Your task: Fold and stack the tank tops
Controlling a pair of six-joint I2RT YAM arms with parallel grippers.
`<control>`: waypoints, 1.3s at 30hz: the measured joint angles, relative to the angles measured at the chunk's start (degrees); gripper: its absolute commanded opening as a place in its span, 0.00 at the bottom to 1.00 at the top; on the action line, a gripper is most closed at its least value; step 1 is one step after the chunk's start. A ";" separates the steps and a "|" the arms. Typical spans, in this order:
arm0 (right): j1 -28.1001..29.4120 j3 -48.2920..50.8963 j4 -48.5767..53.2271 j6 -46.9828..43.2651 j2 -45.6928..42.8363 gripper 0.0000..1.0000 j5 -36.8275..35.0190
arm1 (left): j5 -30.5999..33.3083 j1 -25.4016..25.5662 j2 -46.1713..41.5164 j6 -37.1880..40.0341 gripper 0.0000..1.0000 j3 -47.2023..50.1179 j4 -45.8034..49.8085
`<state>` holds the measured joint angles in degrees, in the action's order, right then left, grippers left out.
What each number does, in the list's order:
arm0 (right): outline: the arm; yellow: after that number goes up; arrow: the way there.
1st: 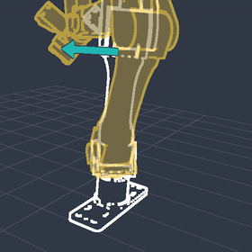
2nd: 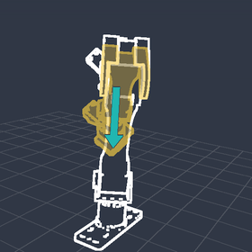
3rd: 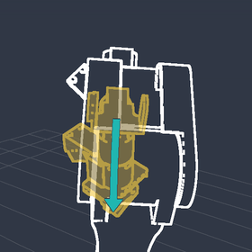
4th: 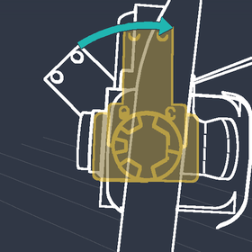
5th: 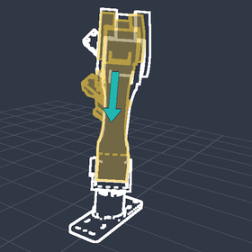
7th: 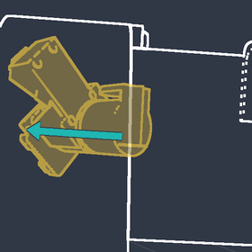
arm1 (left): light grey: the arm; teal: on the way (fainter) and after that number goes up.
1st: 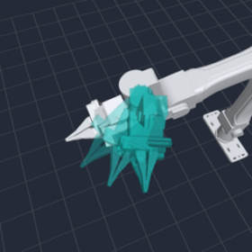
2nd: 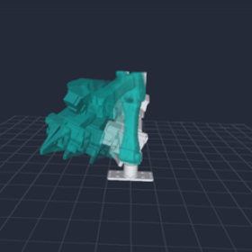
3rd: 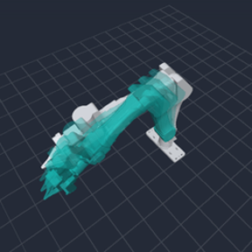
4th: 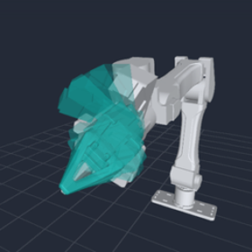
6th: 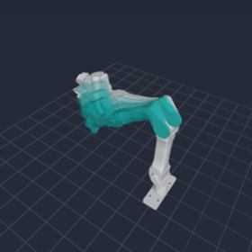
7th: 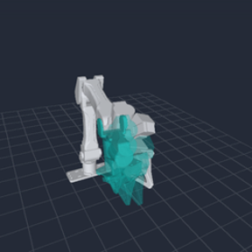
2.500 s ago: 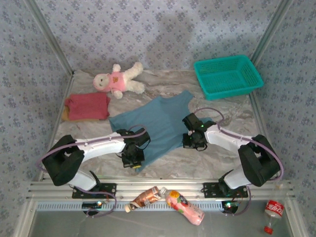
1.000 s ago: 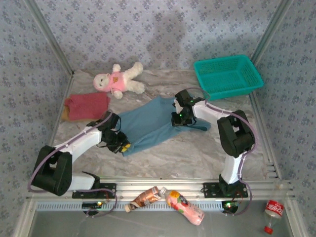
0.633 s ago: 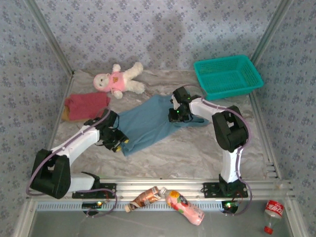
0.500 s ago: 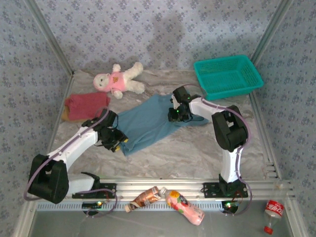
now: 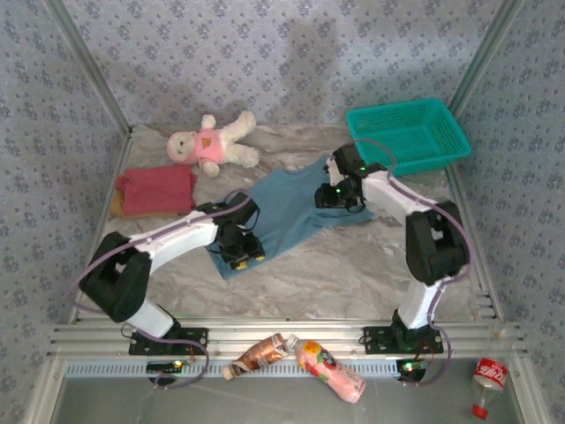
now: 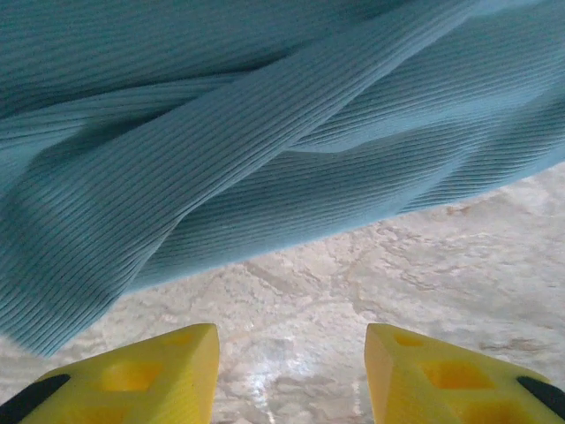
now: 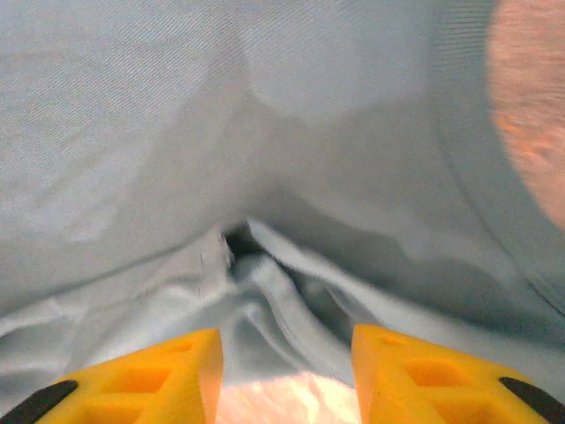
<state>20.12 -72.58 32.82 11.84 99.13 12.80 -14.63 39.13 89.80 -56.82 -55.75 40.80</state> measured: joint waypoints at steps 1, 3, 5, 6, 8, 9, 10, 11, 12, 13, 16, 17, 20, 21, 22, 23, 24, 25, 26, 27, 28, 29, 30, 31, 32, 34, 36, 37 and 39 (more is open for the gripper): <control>-0.76 1.73 1.11 -0.87 -2.95 0.47 -0.44 | 0.22 0.22 1.38 1.16 0.46 -0.52 0.48; -2.69 5.01 2.99 -2.16 -7.65 0.47 -1.07 | 1.11 0.26 3.69 3.87 0.46 -2.29 2.64; -5.55 8.07 5.40 -3.91 -10.67 0.48 -2.10 | 2.38 0.26 5.97 6.97 0.46 -5.09 5.22; -6.64 9.05 6.27 -4.74 -11.10 0.48 -2.93 | 2.80 0.26 6.60 8.13 0.46 -6.14 6.01; -8.72 10.71 7.85 -6.73 -10.93 0.49 -5.20 | 4.15 0.26 7.69 10.88 0.46 -8.20 7.85; -9.18 10.97 8.28 -7.43 -10.58 0.49 -6.10 | 4.92 0.26 8.07 11.98 0.46 -8.87 8.79; -9.70 10.97 8.76 -8.26 -9.99 0.50 -7.17 | 5.84 0.26 8.59 13.25 0.46 -9.60 10.08; -10.10 10.82 8.76 -8.96 -9.29 0.50 -8.26 | 7.04 0.26 9.09 14.49 0.46 -10.34 11.63; -10.34 10.51 8.79 -9.57 -8.57 0.50 -9.27 | 8.02 0.26 9.46 15.47 0.46 -10.84 12.81; -10.60 10.12 8.57 -10.14 -7.67 0.50 -10.32 | 9.05 0.26 9.77 16.52 0.46 -11.32 14.19; -11.32 8.87 6.97 -11.67 -4.96 0.50 -12.04 | 10.64 0.24 10.08 18.71 0.46 -11.76 16.70; -11.50 8.26 6.43 -12.22 -3.80 0.50 -12.44 | 10.88 0.26 10.23 19.37 0.47 -11.76 17.44; -11.54 6.80 4.61 -13.38 -0.79 0.49 -13.16 | 11.41 0.26 11.10 20.90 0.46 -11.78 19.19; -11.52 6.54 4.00 -13.73 -0.07 0.49 -13.27 | 11.74 0.26 11.43 21.40 0.46 -11.82 19.76; -11.52 6.21 3.32 -14.14 0.68 0.49 -13.35 | 12.11 0.26 11.69 21.90 0.46 -11.89 20.44; -11.50 5.57 2.89 -14.53 1.42 0.48 -13.49 | 12.79 0.26 11.91 22.40 0.46 -11.96 21.07; -11.47 5.01 2.21 -14.88 2.01 0.47 -13.53 | 13.22 0.26 12.00 22.80 0.46 -12.04 21.68; -11.47 4.24 1.36 -15.45 2.69 0.45 -13.73 | 13.88 0.26 12.02 23.26 0.46 -12.15 22.32; -11.43 3.50 0.63 -16.13 3.37 0.41 -14.01 | 14.36 0.26 12.02 23.63 0.46 -12.26 22.93; -11.26 2.82 -0.17 -16.85 4.04 0.36 -14.38 | 14.75 0.26 12.02 24.04 0.46 -12.41 23.52; -11.10 2.25 -1.05 -17.53 4.72 0.31 -14.75 | 15.37 0.26 12.24 24.46 0.46 -12.66 24.13; -10.93 1.95 -1.68 -18.10 5.20 0.27 -15.08 | 15.93 0.26 12.52 24.81 0.45 -12.96 24.70; -10.75 1.90 -2.25 -18.60 5.53 0.23 -15.23 | 16.57 0.26 12.83 25.07 0.45 -13.20 25.16; -10.56 1.90 -2.54 -19.02 5.79 0.20 -15.41 | 17.57 0.26 13.27 25.40 0.45 -13.42 25.59; -10.43 1.90 -2.78 -19.32 5.99 0.18 -15.63 | 18.51 0.26 13.62 25.77 0.45 -13.60 26.10; -10.14 1.90 -3.30 -19.91 6.05 0.14 -16.20 | 20.17 0.20 13.97 26.25 0.44 -13.86 26.93; -10.12 1.90 -4.09 -20.31 6.03 0.11 -16.94 | 21.51 0.09 14.12 26.91 0.44 -14.14 27.41; -10.12 1.90 -4.46 -20.35 6.03 0.10 -17.22 | 21.90 -0.09 14.19 27.06 0.44 -14.29 27.54; -10.12 1.88 -5.18 -20.35 6.03 0.09 -17.86 | 22.45 -0.37 14.25 27.52 0.41 -14.43 27.52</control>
<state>10.00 -70.70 27.64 -8.51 105.16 -5.06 7.81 38.76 104.05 -29.30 -70.17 68.31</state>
